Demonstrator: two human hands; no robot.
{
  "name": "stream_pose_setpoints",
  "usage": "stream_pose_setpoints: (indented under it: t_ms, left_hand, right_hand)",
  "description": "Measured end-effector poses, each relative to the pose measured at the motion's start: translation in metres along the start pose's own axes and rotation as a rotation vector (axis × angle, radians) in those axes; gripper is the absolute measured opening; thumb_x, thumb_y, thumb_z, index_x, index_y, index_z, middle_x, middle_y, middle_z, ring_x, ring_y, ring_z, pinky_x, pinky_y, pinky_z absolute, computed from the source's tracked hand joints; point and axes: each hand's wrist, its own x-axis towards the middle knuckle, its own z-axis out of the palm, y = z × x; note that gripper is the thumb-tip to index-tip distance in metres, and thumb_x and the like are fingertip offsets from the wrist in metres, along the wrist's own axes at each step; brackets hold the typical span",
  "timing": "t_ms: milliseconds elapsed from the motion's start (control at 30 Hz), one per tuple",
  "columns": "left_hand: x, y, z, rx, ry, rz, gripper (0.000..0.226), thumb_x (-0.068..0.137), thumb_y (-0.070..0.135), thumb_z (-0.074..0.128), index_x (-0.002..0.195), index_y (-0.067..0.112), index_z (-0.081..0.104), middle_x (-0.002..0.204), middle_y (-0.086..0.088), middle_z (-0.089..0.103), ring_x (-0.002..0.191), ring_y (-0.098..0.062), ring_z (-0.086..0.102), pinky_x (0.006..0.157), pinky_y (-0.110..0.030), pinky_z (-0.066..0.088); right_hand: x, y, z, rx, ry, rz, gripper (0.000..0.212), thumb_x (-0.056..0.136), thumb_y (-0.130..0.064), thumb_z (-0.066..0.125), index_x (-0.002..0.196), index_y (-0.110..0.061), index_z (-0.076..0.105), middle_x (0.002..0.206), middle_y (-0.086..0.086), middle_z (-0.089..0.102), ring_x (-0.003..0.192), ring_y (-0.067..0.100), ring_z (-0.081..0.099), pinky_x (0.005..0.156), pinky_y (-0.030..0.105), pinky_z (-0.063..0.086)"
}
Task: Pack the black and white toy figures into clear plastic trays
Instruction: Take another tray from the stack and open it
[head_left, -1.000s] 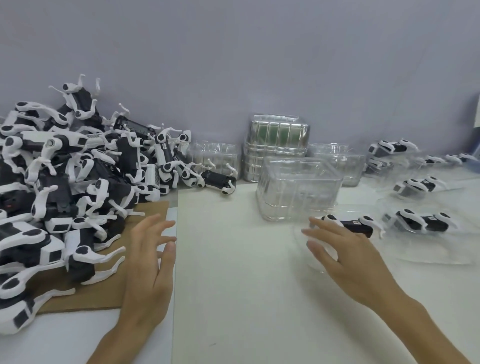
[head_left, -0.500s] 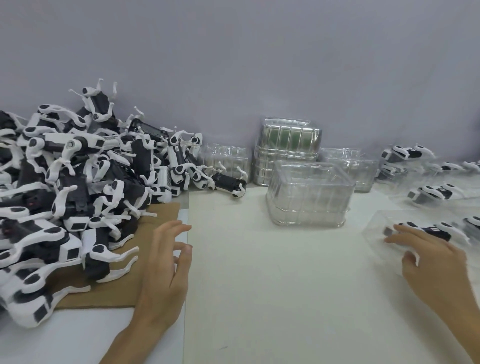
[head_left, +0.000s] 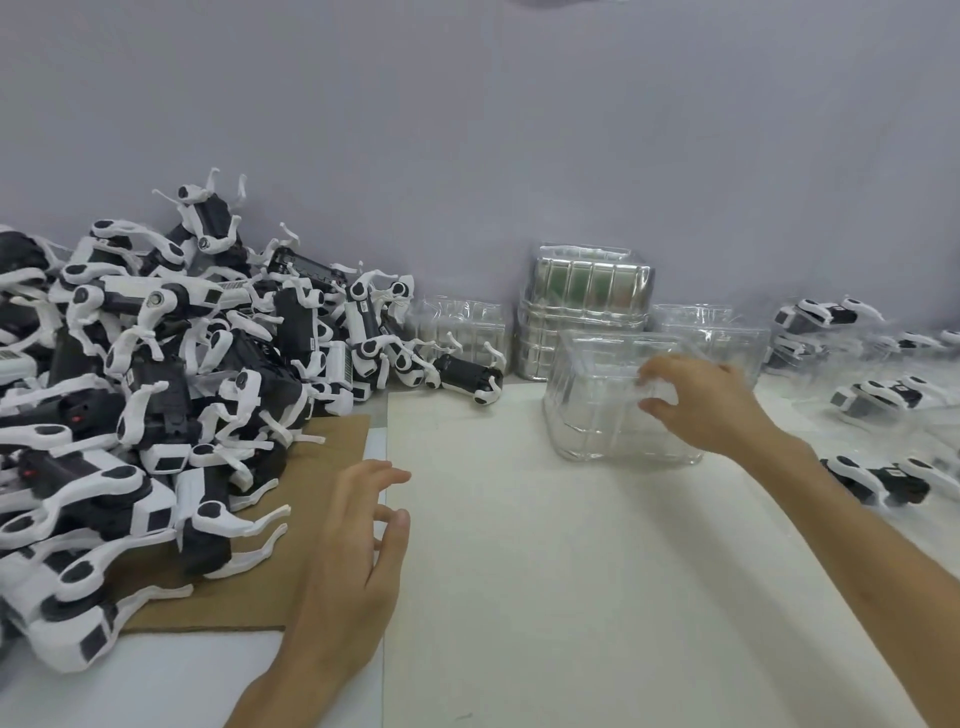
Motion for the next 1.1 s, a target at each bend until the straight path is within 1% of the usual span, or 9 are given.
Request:
stream_pose_setpoints:
  t_ms: [100,267,367,433,467,633,800,967,1100]
  left_hand:
    - [0.000,-0.001,0.001,0.013,-0.009,-0.014,0.027,0.095,0.029,0.043,0.116,0.043,0.051,0.129,0.027,0.043,0.104,-0.007,0.057,0.077,-0.009,0.043]
    - [0.002,0.000,0.001,0.027,-0.060,-0.026,0.017,0.092,0.029,0.050,0.101,0.038,0.061,0.112,0.024,0.057,0.096,-0.006,0.060,0.071,-0.012,0.044]
    - [0.003,0.006,0.000,-0.147,-0.154,-0.139,0.015,0.084,0.043,0.058,0.084,0.036,0.071,0.094,0.017,0.070,0.089,-0.008,0.065,0.069,-0.016,0.046]
    - [0.004,0.013,-0.001,-0.302,-0.229,-0.242,0.026,0.074,0.057,0.061,0.089,0.040,0.073,0.093,0.011,0.074,0.087,-0.009,0.068,0.072,-0.022,0.050]
    - [0.004,0.016,-0.001,-0.365,-0.252,-0.271,0.030,0.071,0.059,0.063,0.092,0.041,0.073,0.094,0.009,0.075,0.087,-0.011,0.069,0.072,-0.023,0.051]
    - [0.005,0.028,-0.003,-0.596,-0.260,-0.295,0.029,0.076,0.046,0.068,0.098,0.028,0.077,0.099,-0.003,0.076,0.088,-0.021,0.072,0.076,-0.025,0.055]
    - [0.002,0.037,-0.001,-0.718,-0.296,-0.356,0.021,0.091,0.032,0.063,0.106,0.026,0.076,0.105,-0.008,0.076,0.094,-0.027,0.073,0.081,-0.027,0.056]
    - [-0.001,0.038,0.006,-0.785,-0.200,-0.395,0.022,0.087,0.026,0.069,0.098,0.011,0.078,0.107,-0.013,0.075,0.103,-0.029,0.071,0.084,-0.032,0.057]
    - [-0.001,0.041,0.005,-0.789,-0.111,-0.407,0.017,0.075,0.027,0.079,0.080,0.011,0.079,0.084,-0.012,0.076,0.076,-0.023,0.075,0.072,-0.021,0.055]
  right_hand:
    - [0.005,-0.004,-0.009,0.071,0.135,-0.003,0.018,0.092,-0.020,0.066,0.109,-0.025,0.066,0.120,-0.003,0.066,0.114,0.022,0.057,0.098,0.036,0.025]
    - [-0.010,-0.033,-0.023,0.193,0.505,-0.098,0.024,0.087,-0.010,0.070,0.110,-0.017,0.068,0.107,0.001,0.067,0.107,0.028,0.060,0.101,0.037,0.029]
    - [-0.037,-0.068,-0.026,0.454,0.609,-0.261,0.024,0.085,-0.010,0.074,0.107,-0.014,0.067,0.096,-0.002,0.064,0.092,0.016,0.061,0.095,0.029,0.045]
    - [-0.063,-0.094,-0.017,0.600,0.595,-0.350,0.024,0.083,-0.014,0.073,0.106,-0.013,0.066,0.090,-0.005,0.064,0.083,0.004,0.058,0.083,0.008,0.040]
    - [-0.076,-0.105,-0.010,0.665,0.570,-0.372,0.024,0.082,-0.016,0.073,0.104,-0.015,0.066,0.088,-0.007,0.066,0.082,0.000,0.059,0.078,0.005,0.038]
    - [-0.117,-0.137,0.029,0.964,0.388,-0.296,0.023,0.080,-0.027,0.077,0.099,-0.031,0.065,0.093,-0.016,0.067,0.083,0.007,0.066,0.065,0.011,0.046]
    - [-0.123,-0.136,0.036,1.036,0.320,-0.216,0.021,0.080,-0.038,0.078,0.098,-0.035,0.066,0.094,-0.016,0.069,0.081,0.012,0.069,0.061,0.023,0.052]
    - [-0.128,-0.145,0.043,1.019,0.250,-0.291,0.018,0.080,-0.034,0.075,0.096,-0.030,0.067,0.096,-0.012,0.066,0.082,0.010,0.069,0.065,0.016,0.051]
    - [-0.130,-0.147,0.044,1.035,0.222,-0.305,0.018,0.080,-0.031,0.074,0.096,-0.027,0.068,0.098,-0.012,0.065,0.083,0.012,0.069,0.066,0.016,0.051]
